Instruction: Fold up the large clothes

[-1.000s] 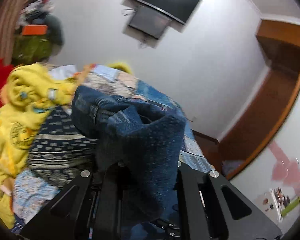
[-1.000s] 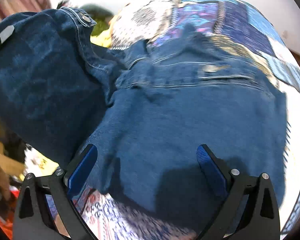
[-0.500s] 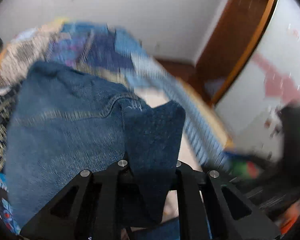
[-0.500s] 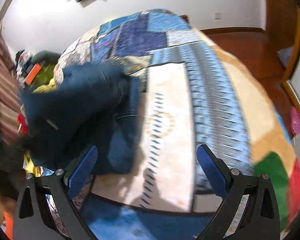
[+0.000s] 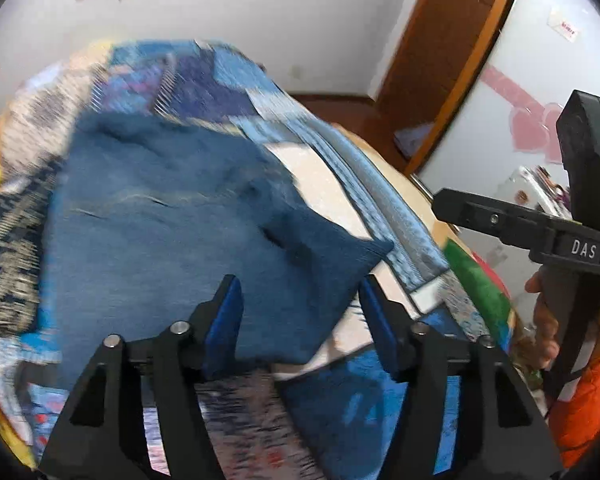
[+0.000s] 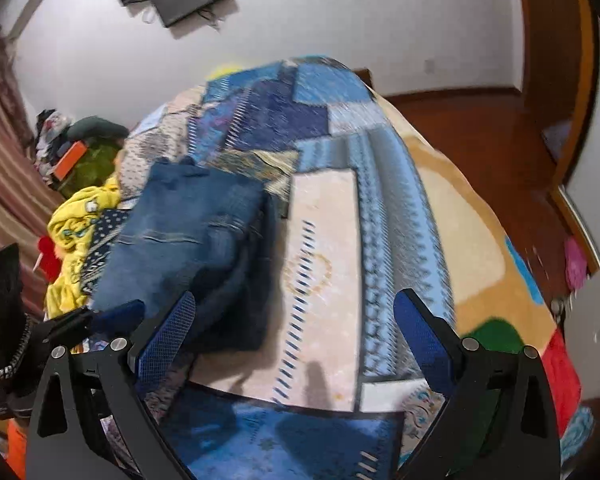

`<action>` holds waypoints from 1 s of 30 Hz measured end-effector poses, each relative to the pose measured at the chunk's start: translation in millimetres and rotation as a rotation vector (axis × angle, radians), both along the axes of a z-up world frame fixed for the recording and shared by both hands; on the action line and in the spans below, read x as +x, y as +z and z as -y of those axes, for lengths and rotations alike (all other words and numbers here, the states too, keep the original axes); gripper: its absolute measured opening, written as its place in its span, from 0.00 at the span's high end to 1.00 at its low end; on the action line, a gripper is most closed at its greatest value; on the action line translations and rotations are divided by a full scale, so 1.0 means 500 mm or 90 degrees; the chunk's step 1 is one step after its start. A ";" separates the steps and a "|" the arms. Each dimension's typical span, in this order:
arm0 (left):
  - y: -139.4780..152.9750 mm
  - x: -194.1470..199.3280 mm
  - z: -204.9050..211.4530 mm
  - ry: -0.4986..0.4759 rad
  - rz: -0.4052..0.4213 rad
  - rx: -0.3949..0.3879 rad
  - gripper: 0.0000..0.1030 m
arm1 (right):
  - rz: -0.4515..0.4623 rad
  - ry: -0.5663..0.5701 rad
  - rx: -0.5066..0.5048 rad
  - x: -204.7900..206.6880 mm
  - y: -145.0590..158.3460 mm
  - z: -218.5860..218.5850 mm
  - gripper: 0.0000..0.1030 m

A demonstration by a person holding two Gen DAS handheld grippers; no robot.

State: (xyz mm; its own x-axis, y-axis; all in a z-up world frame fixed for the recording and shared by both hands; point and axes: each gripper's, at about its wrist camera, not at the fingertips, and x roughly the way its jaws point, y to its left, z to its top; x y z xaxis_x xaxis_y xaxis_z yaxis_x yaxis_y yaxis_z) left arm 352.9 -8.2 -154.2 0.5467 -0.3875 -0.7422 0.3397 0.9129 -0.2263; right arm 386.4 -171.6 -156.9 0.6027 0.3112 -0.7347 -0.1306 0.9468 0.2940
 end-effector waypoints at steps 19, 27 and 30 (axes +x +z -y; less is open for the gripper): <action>-0.084 0.024 -0.280 0.237 -0.028 0.087 0.03 | -0.082 0.103 -0.090 0.065 -0.148 -0.154 0.04; -0.097 -0.003 -0.295 0.236 -0.050 0.047 0.02 | -0.105 0.088 -0.065 0.024 -0.158 -0.079 0.01; -0.087 -0.014 -0.291 0.225 -0.046 0.064 0.03 | -0.099 0.094 -0.086 0.014 -0.145 -0.083 0.01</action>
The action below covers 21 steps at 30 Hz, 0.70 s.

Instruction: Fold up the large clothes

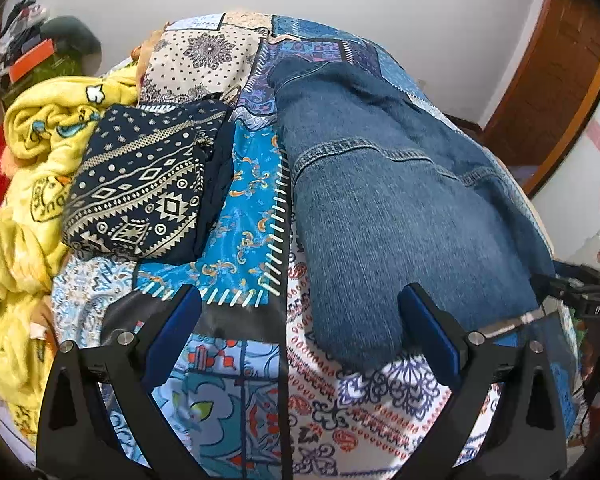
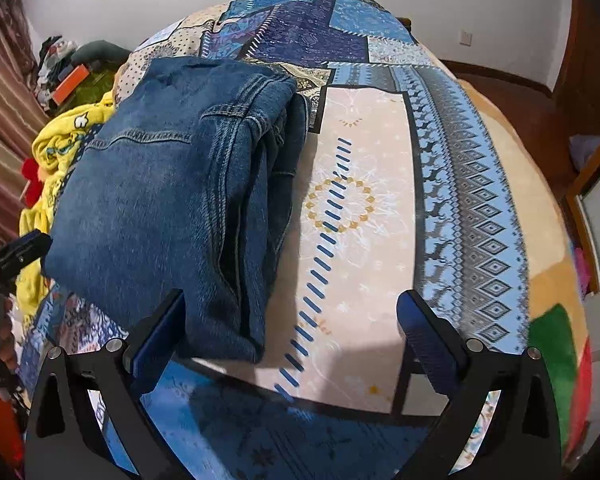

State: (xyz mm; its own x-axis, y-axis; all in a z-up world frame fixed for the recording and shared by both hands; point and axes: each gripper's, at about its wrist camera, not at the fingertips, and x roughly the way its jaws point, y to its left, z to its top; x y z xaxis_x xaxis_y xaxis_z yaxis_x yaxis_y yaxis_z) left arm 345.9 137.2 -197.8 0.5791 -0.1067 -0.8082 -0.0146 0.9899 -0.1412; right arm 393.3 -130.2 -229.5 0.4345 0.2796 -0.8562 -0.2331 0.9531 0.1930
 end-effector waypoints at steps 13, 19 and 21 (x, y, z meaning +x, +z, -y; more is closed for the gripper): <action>0.097 0.040 -0.015 -0.028 0.036 0.055 0.03 | 0.074 0.058 -0.020 0.026 0.084 -0.042 0.01; 0.095 0.116 -0.018 -0.046 0.024 0.003 0.03 | 0.087 0.078 0.026 0.088 0.101 -0.057 0.01; 0.078 0.141 -0.021 -0.050 0.007 -0.018 0.03 | 0.065 0.079 0.045 0.117 0.083 -0.059 0.01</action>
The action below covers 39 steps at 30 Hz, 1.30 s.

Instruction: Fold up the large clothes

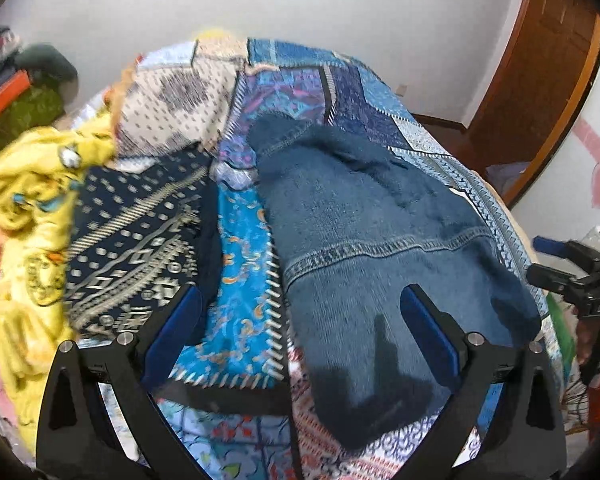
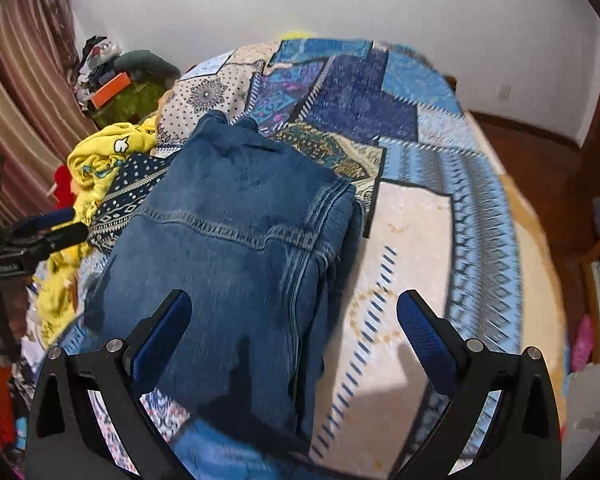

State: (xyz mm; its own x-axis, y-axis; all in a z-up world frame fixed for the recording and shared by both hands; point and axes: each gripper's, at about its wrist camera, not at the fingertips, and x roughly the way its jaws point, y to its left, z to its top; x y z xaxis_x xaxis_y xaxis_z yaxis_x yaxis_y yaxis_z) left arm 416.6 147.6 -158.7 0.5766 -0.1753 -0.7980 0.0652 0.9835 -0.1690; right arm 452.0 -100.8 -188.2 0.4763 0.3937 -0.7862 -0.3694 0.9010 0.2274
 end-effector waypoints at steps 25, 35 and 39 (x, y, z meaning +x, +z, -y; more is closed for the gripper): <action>-0.200 0.189 -0.007 -0.045 -0.197 -0.351 0.17 | -0.269 0.015 0.255 0.180 -0.179 0.003 0.38; -0.090 0.118 0.000 -0.060 -0.115 -0.318 0.46 | -0.196 0.015 0.244 0.127 -0.055 -0.027 0.72; 0.004 0.064 -0.031 -0.061 -0.050 -0.280 0.46 | -0.159 0.032 0.249 0.109 0.018 -0.070 0.72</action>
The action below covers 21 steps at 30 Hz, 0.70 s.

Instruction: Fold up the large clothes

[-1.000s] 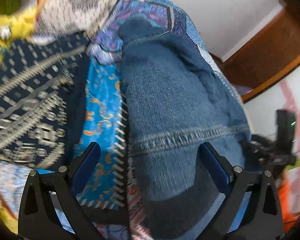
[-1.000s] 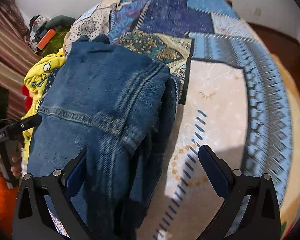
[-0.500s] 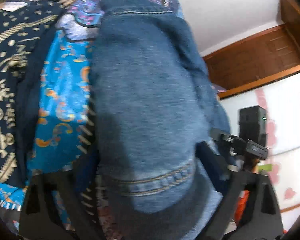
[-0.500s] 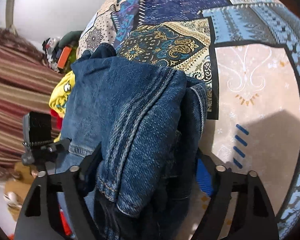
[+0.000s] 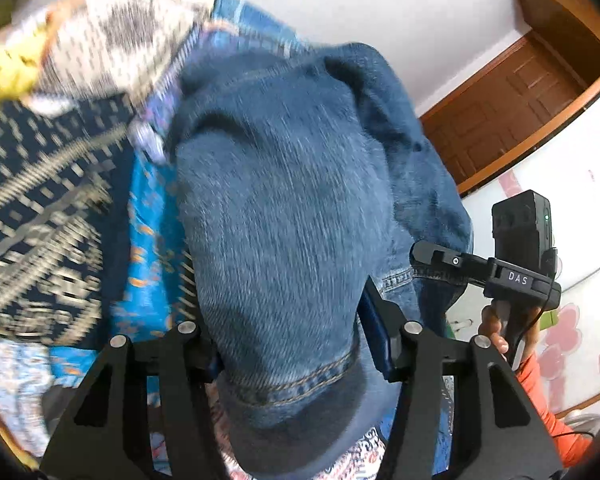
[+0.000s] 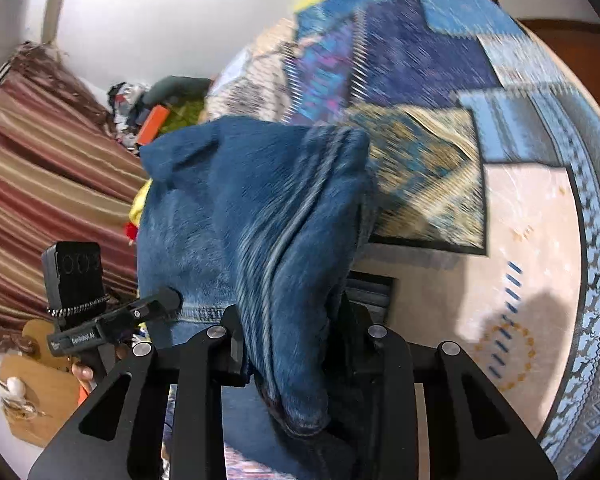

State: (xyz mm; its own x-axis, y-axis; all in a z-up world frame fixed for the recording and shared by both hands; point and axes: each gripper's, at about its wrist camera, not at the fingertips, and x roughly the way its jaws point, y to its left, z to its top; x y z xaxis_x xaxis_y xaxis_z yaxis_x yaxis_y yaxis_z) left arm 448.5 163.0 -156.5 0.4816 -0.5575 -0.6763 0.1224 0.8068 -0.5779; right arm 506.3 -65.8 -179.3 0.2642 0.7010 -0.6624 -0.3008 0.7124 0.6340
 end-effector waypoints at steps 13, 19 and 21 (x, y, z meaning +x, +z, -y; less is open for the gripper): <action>0.203 -0.111 -0.264 0.108 0.157 0.037 0.47 | 0.162 0.058 0.029 -0.051 0.187 -0.229 0.73; 0.179 -0.087 -0.372 0.141 0.139 0.068 0.47 | 0.141 0.072 0.060 -0.013 0.141 -0.341 0.73; 0.148 -0.066 -0.400 0.146 0.114 0.072 0.47 | 0.124 0.073 0.062 0.006 0.107 -0.368 0.73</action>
State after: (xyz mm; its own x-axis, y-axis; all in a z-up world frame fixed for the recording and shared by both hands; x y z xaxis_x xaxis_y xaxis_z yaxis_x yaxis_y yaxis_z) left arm 415.6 363.2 -82.4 0.7029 -0.3468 -0.6211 0.0211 0.8829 -0.4690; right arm 509.6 118.0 -126.0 0.2951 0.7916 -0.5350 -0.4992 0.6052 0.6201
